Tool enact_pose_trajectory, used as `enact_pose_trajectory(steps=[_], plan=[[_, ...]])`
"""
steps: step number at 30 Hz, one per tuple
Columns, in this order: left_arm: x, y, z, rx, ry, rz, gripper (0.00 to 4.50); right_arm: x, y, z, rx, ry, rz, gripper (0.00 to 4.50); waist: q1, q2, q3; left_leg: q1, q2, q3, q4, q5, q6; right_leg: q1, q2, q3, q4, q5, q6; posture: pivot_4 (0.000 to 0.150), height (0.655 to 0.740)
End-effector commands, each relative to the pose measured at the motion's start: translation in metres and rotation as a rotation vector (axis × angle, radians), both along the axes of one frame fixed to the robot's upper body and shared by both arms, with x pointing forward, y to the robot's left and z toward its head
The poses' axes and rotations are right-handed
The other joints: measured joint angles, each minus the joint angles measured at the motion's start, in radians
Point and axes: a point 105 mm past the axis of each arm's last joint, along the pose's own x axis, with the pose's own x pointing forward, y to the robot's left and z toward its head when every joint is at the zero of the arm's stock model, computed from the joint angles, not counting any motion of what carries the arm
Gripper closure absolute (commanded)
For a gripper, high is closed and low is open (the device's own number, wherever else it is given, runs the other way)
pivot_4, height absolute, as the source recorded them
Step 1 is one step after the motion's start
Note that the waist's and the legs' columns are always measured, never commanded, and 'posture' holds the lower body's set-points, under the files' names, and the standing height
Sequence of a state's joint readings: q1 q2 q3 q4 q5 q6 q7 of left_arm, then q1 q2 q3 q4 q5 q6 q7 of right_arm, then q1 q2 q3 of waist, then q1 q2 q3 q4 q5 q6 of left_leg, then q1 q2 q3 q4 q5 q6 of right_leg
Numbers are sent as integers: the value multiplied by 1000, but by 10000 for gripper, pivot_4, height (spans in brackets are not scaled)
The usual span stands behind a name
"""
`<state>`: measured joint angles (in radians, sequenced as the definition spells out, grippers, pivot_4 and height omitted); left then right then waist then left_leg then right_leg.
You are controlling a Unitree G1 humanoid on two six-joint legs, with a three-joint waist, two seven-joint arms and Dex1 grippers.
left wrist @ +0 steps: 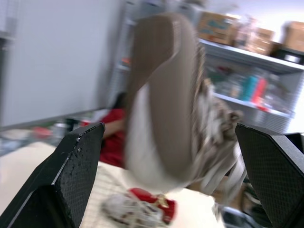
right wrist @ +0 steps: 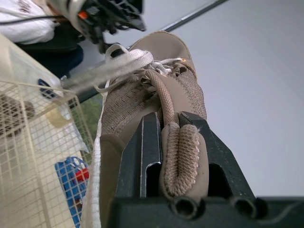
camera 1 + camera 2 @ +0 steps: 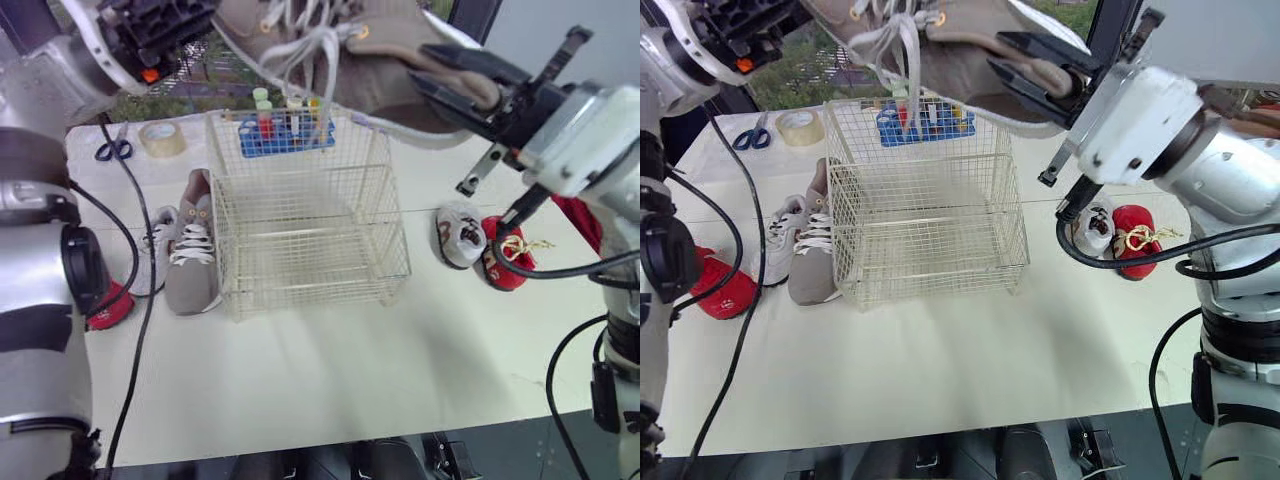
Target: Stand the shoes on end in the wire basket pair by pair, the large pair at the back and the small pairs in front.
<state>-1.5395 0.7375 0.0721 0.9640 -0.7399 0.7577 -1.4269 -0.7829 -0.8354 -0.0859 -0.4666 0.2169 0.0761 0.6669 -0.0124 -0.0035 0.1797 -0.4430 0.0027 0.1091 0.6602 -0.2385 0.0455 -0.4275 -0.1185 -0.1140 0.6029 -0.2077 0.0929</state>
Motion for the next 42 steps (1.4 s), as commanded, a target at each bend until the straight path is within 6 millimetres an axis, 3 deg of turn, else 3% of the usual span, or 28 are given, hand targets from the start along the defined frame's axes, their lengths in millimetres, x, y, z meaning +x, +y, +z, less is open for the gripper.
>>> enact_pose_trajectory(steps=[1,4,9,11,16,20,25,27,29,33,36,42], plan=[[-3,-4,14,2,-61,-4,0,-13,2,12,-11,-112,18,43353,0,0,0,0,0,0,1,0,0,0,0,0,1,0,0,1500,7400],[-2,-6,13,1,-44,-22,8789,-13,4,10,-25,-130,22,43353,1,0,0,-1,0,0,4,-1,1,0,0,0,4,0,0,1500,7400],[-3,-6,15,-2,-46,-33,32555,-14,5,8,-37,-146,23,43353,0,-1,1,0,0,0,5,-1,2,-1,-1,1,8,0,1,1500,7400],[-3,-6,15,3,-43,-31,37985,-15,6,6,-42,-152,22,43353,0,-1,1,0,0,0,5,-1,2,-2,-1,1,9,0,0,1500,7400],[4,0,15,-37,-11,24,38150,-12,1,7,14,-128,1,43353,1,-1,1,0,0,0,6,-1,2,-2,-1,1,9,0,0,1500,7400],[19,27,28,-255,30,213,38150,0,-37,32,405,26,-37,24745,1,-1,0,0,0,-1,7,-1,2,-2,-2,1,11,0,0,1500,7400],[20,59,24,-512,93,350,38150,4,-85,53,871,138,2,898,-2,0,0,1,1,-1,6,-1,1,-2,-2,2,14,0,0,1500,7400],[15,68,21,-656,131,388,38150,18,-98,44,1076,330,125,898,1,-1,0,1,1,-2,6,0,1,-1,-2,1,15,0,0,1500,7400],[9,65,15,-799,183,383,38150,29,-73,23,1112,626,364,898,6,-3,-1,0,1,-5,7,0,1,1,-2,2,14,1,-1,1500,7400],[-7,41,2,-922,257,341,38150,39,-28,-4,1059,927,592,898,4,-3,-1,1,0,-6,7,-1,1,4,-4,2,12,3,0,1500,7400],[-14,21,-11,-984,355,279,38150,48,0,-6,1036,1011,688,898,1,-3,-1,1,-1,-6,7,-1,1,3,-3,2,12,3,0,1500,7400],[-27,-15,-31,-933,444,202,38150,57,18,8,1018,1016,791,898,4,-3,-1,1,-2,-5,7,0,1,3,-1,2,12,3,0,1500,7400]])
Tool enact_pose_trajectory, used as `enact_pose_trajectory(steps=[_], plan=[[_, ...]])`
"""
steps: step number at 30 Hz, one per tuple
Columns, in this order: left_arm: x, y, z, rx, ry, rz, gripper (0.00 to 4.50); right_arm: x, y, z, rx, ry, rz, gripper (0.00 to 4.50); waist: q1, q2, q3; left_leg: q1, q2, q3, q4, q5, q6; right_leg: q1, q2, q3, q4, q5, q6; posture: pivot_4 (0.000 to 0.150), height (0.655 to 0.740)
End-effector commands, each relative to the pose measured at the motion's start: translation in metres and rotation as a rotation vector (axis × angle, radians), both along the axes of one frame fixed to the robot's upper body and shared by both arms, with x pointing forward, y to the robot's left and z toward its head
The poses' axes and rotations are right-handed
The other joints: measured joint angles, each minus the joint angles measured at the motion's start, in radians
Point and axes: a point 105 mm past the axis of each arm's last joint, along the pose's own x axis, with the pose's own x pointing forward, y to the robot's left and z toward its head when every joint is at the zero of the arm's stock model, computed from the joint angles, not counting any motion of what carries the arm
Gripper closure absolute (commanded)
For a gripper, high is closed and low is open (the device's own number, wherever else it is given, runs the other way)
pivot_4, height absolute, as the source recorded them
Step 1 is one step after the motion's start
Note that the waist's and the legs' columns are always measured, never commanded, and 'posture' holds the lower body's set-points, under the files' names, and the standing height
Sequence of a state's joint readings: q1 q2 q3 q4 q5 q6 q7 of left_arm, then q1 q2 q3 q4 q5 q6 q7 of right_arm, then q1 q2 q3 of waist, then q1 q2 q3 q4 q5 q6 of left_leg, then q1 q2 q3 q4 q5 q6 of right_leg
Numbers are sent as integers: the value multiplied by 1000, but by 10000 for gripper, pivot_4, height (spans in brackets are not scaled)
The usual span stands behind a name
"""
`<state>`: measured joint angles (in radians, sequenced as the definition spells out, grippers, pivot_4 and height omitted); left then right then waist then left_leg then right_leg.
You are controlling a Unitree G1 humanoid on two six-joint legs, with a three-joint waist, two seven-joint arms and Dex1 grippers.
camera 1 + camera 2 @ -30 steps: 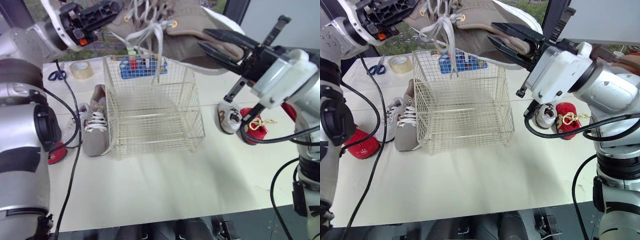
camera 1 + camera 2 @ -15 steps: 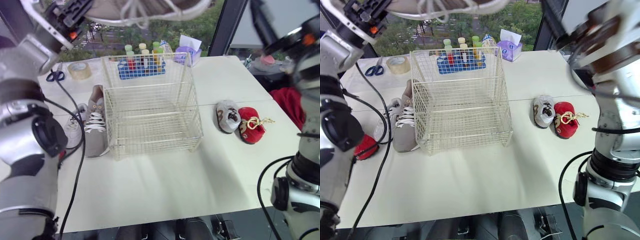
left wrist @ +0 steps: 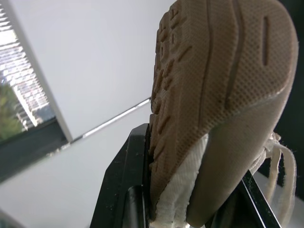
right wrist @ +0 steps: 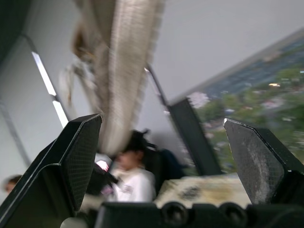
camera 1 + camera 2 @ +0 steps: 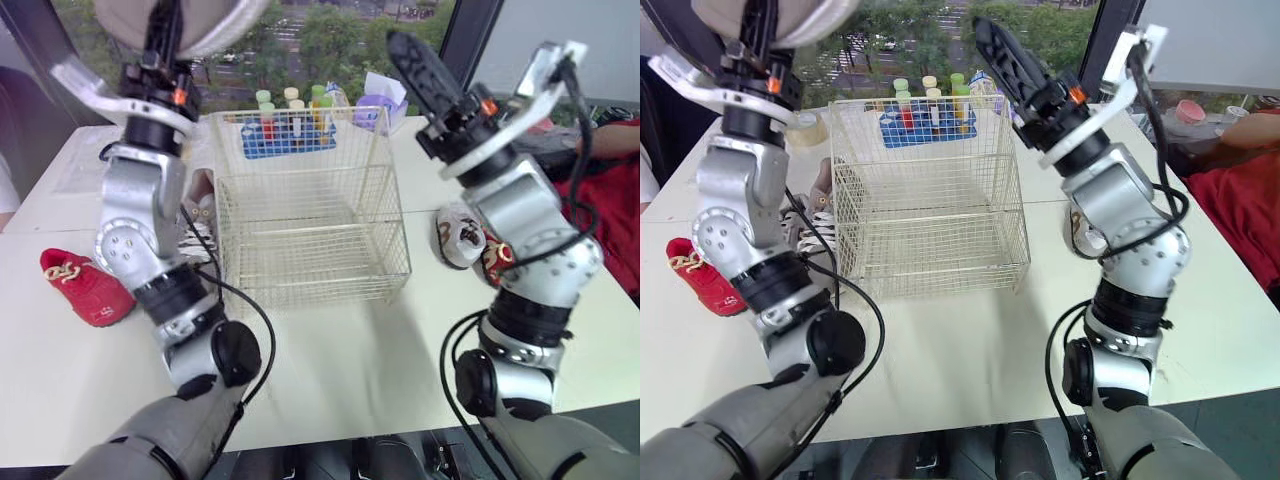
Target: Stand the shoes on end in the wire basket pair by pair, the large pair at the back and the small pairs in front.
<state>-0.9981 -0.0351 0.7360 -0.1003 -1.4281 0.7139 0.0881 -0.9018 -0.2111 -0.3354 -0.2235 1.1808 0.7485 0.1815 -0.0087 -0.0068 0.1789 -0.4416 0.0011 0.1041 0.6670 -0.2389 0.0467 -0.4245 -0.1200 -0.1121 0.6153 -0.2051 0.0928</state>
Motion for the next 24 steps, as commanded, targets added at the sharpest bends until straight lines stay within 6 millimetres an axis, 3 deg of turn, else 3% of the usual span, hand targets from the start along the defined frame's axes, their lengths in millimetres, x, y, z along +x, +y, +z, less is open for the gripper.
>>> enact_pose_trajectory(steps=[1,7,12,18,21,24], plan=[[-26,-22,12,21,-102,-83,38150,-3,5,20,33,-84,32,898,1,0,0,0,0,0,0,0,0,0,0,0,0,0,0,1500,7400],[-31,-43,6,106,-126,-137,38150,4,22,23,19,-129,76,898,0,0,0,0,0,0,0,0,0,0,1,0,0,0,0,1500,7400],[-30,-56,-7,159,-109,-168,38150,3,21,37,88,-158,117,898,-2,0,0,0,0,0,0,0,0,0,1,0,-1,0,0,1500,7400],[-16,-52,-33,164,-22,-149,38150,-1,15,46,156,-165,146,898,1,0,0,0,0,0,0,0,0,0,1,0,-1,0,0,1500,7400],[-14,-50,-35,153,-11,-148,38150,-3,15,41,147,-168,154,9001,2,0,0,-1,0,0,0,0,0,0,1,0,-1,0,0,1500,7400],[-14,-51,-36,165,-14,-150,38150,-4,15,38,145,-166,158,22167,-1,0,0,-1,0,0,0,0,0,0,1,0,-1,0,0,1500,7400]])
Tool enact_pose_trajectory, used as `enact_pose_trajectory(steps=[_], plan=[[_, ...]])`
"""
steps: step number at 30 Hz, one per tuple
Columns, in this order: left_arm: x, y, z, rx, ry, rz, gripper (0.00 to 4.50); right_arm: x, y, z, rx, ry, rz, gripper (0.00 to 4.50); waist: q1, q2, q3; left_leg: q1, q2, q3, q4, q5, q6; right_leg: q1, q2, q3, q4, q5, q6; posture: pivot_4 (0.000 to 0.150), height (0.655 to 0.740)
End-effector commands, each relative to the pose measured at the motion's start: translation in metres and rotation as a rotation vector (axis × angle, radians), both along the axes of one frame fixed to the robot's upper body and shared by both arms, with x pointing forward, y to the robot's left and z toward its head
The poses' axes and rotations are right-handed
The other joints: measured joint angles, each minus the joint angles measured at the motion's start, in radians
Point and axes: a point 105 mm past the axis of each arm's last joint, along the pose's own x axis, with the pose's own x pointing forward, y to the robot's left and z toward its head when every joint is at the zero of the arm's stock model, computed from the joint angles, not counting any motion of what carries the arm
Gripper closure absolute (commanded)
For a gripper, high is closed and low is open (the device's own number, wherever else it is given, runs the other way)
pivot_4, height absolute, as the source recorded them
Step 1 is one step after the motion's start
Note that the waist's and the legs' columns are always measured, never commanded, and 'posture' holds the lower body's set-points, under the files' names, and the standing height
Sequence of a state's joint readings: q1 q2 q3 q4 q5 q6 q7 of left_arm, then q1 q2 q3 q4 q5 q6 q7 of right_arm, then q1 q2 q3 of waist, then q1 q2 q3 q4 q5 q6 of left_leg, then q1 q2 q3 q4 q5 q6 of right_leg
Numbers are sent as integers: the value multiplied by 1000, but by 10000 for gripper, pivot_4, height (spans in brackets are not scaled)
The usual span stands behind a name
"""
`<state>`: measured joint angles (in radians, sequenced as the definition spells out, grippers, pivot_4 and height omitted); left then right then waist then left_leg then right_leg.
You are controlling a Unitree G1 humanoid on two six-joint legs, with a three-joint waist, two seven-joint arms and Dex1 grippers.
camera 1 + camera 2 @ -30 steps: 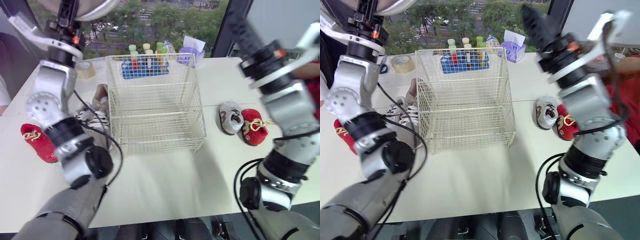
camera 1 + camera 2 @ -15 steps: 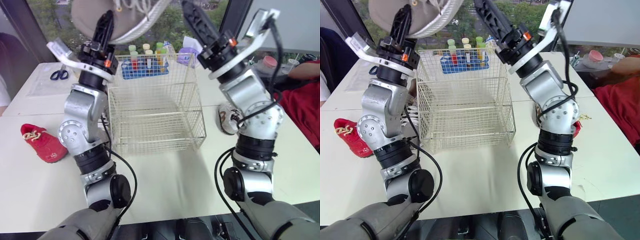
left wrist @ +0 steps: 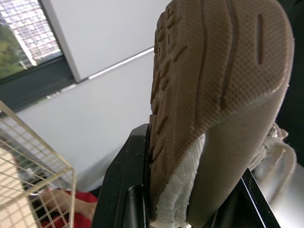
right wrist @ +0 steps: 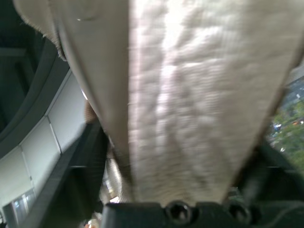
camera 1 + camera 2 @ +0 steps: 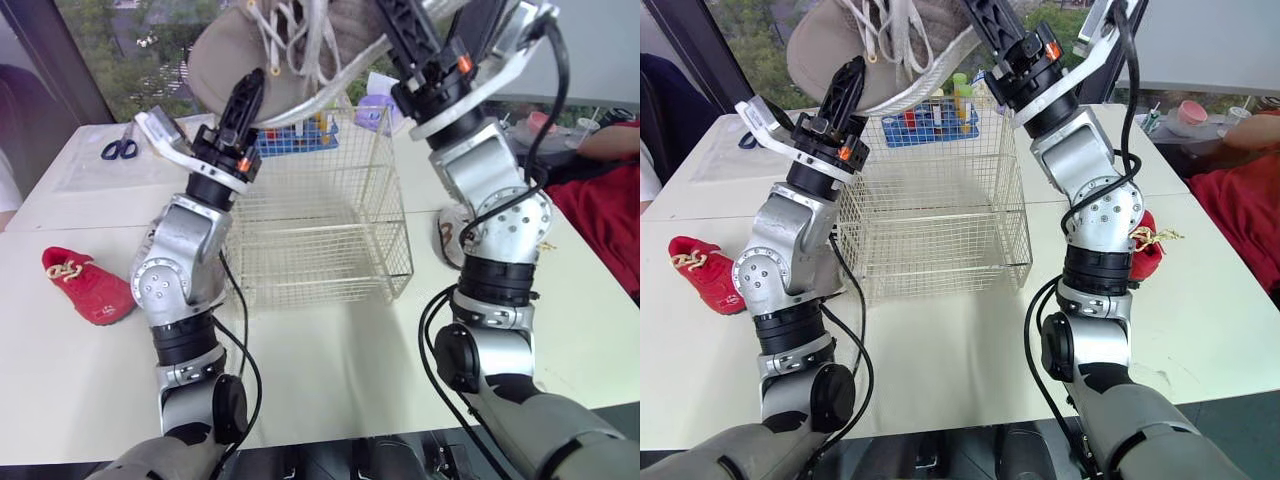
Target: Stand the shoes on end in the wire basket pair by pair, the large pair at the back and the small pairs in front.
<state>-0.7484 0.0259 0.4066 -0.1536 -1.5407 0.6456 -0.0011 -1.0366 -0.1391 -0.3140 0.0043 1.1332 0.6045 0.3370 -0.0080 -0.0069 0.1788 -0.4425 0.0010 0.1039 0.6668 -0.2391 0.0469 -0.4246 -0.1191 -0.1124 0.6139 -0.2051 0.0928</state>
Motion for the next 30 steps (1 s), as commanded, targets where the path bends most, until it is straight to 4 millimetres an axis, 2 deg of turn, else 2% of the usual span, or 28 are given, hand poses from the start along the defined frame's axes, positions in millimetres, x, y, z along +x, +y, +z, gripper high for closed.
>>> enact_pose_trajectory(steps=[1,3,6,8,9,10,13,14,17,21,26,30], plan=[[-4,-1,7,8,-32,3,38150,-22,0,16,25,-104,39,26005,-2,0,0,0,0,0,0,0,0,0,0,0,0,0,0,1500,7400],[-4,-1,6,23,-31,10,38150,-21,-3,15,24,-98,30,28319,-3,0,0,0,0,0,0,0,0,0,0,0,0,0,0,1500,7400],[-1,-1,-1,150,-33,72,38150,-18,-8,13,-4,-113,-13,28370,-3,0,0,0,0,0,0,0,0,0,0,0,0,0,0,1500,7400],[-2,0,-8,286,-53,111,27523,-22,-15,17,2,-193,-73,28370,-3,0,0,0,0,0,0,0,0,0,0,0,0,0,0,1500,7400],[-4,1,-10,354,-73,123,24489,-22,-17,16,-13,-207,-87,28370,-4,0,0,0,0,0,0,0,0,0,0,0,0,0,0,1500,7400],[-7,3,-12,428,-94,140,18801,-22,-19,14,-36,-217,-95,28370,-5,0,0,0,0,0,-1,0,0,0,0,0,0,0,0,1500,7400],[-18,11,-17,653,-157,216,2668,-25,-15,28,-88,-247,-91,28370,-5,1,0,0,0,1,-1,0,0,-2,0,0,0,0,0,1500,7400],[-23,12,-19,720,-176,232,790,-24,-19,35,-85,-255,-90,28370,-6,2,1,0,0,1,-1,0,0,-2,0,0,0,0,0,1500,7400],[-38,16,-25,894,-231,263,790,-16,-39,58,-113,-326,-187,28370,-5,3,2,0,0,1,-2,0,-1,-3,0,1,0,0,0,1500,7400],[-64,21,-40,1084,-270,240,790,-10,-51,72,-336,-508,-278,28370,-3,3,2,0,0,1,-3,-1,-1,-3,0,1,-4,0,0,1500,7400],[-103,28,-53,1168,-262,81,790,2,-52,71,-625,-658,-258,28370,-15,5,3,0,1,2,-4,-1,-1,-5,0,2,-3,-1,-1,1500,7400],[-104,35,-57,1166,-227,95,790,10,-46,59,-796,-675,-171,28370,-13,9,5,0,1,2,-5,0,-3,-7,0,3,-2,-1,-2,1500,7400]])
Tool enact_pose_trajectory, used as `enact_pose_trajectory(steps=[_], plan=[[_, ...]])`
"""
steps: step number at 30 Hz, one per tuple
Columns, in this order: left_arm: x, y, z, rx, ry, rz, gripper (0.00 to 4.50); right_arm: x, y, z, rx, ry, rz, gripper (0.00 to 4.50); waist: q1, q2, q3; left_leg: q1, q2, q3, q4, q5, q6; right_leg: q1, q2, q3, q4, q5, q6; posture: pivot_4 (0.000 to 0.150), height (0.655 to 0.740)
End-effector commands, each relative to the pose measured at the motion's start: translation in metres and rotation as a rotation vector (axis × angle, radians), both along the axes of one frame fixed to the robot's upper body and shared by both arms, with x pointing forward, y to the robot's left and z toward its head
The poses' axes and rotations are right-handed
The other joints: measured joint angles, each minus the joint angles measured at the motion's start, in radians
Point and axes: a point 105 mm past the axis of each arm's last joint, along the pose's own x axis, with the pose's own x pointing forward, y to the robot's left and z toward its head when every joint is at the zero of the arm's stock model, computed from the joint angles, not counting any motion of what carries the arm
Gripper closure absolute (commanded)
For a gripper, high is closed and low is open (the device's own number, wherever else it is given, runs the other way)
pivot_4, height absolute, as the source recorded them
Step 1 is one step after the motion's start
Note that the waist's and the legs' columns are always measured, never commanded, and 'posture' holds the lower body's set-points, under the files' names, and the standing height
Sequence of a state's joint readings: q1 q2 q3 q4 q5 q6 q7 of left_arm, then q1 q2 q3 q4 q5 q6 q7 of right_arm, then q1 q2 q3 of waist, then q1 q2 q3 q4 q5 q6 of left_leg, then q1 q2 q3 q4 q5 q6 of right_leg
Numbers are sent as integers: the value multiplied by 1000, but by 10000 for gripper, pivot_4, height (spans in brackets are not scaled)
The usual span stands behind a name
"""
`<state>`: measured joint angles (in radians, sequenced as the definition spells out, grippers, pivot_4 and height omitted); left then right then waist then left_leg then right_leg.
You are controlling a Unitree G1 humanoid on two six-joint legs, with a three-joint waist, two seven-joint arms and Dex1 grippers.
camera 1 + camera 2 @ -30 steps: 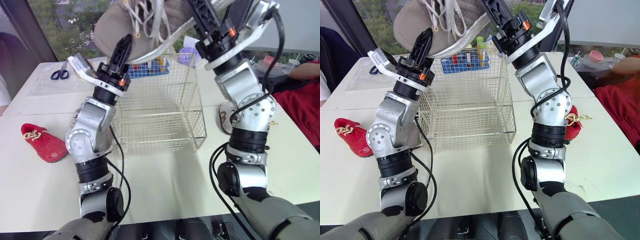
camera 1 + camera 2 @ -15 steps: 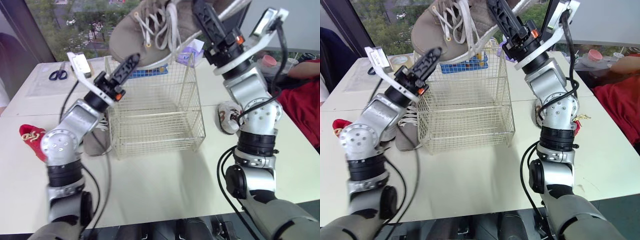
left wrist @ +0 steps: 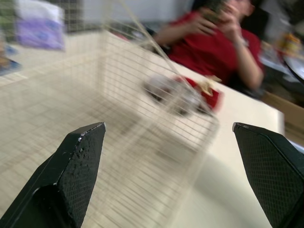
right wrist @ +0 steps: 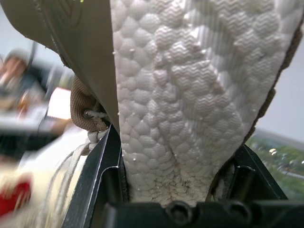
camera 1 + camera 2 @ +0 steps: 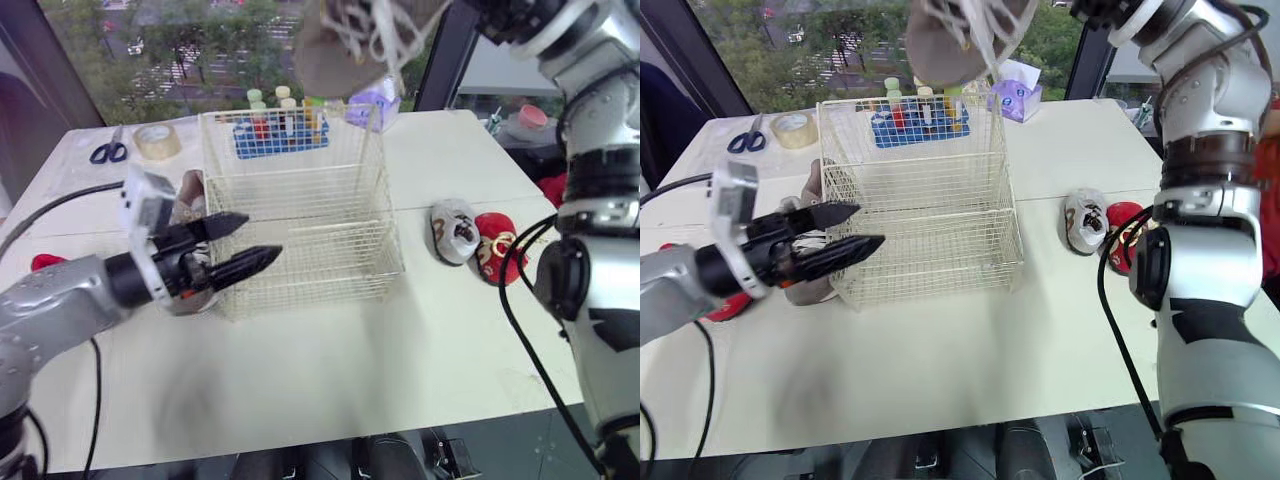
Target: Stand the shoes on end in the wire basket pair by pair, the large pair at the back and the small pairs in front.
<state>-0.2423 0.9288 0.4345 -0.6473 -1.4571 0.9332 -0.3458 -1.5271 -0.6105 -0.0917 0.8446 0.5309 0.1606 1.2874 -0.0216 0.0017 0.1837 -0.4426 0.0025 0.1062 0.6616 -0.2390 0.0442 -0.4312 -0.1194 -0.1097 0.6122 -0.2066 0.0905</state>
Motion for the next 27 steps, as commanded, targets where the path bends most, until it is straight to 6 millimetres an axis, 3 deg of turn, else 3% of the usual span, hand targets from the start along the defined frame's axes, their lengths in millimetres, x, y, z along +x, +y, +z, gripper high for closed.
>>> enact_pose_trajectory(steps=[1,4,8,16,21,22,27], plan=[[-2,3,7,-24,-38,18,790,-9,4,9,-135,-74,29,28370,2,0,0,0,0,0,0,0,0,0,0,0,0,0,0,1500,7400],[-2,1,3,-32,-35,22,790,-2,6,-3,-213,-39,33,28370,9,0,0,-1,0,0,0,0,0,0,0,0,0,0,0,1500,7400],[0,-1,-2,-46,-33,38,790,14,19,-36,-369,31,11,28370,4,0,0,-1,-1,0,0,-2,-3,0,-1,0,-1,0,0,1500,7400],[7,-2,-10,-32,-37,76,790,44,29,-65,-377,142,-125,28370,8,0,0,-1,-1,0,0,-1,-4,0,-1,0,0,0,0,1500,7400],[6,0,-16,-32,-30,97,0,54,22,-70,-365,177,-208,2691,6,0,0,0,-1,-1,0,-1,-5,1,-1,0,0,0,0,1500,7400],[6,0,-17,-32,-30,99,0,54,20,-68,-356,177,-213,384,5,0,0,0,-1,-1,0,-1,-5,1,-1,0,0,0,0,1500,7400],[9,4,-17,-37,-25,109,0,45,4,-46,-294,142,-205,384,7,0,0,0,-1,-1,0,-1,-5,1,0,0,0,0,0,1500,7400]])
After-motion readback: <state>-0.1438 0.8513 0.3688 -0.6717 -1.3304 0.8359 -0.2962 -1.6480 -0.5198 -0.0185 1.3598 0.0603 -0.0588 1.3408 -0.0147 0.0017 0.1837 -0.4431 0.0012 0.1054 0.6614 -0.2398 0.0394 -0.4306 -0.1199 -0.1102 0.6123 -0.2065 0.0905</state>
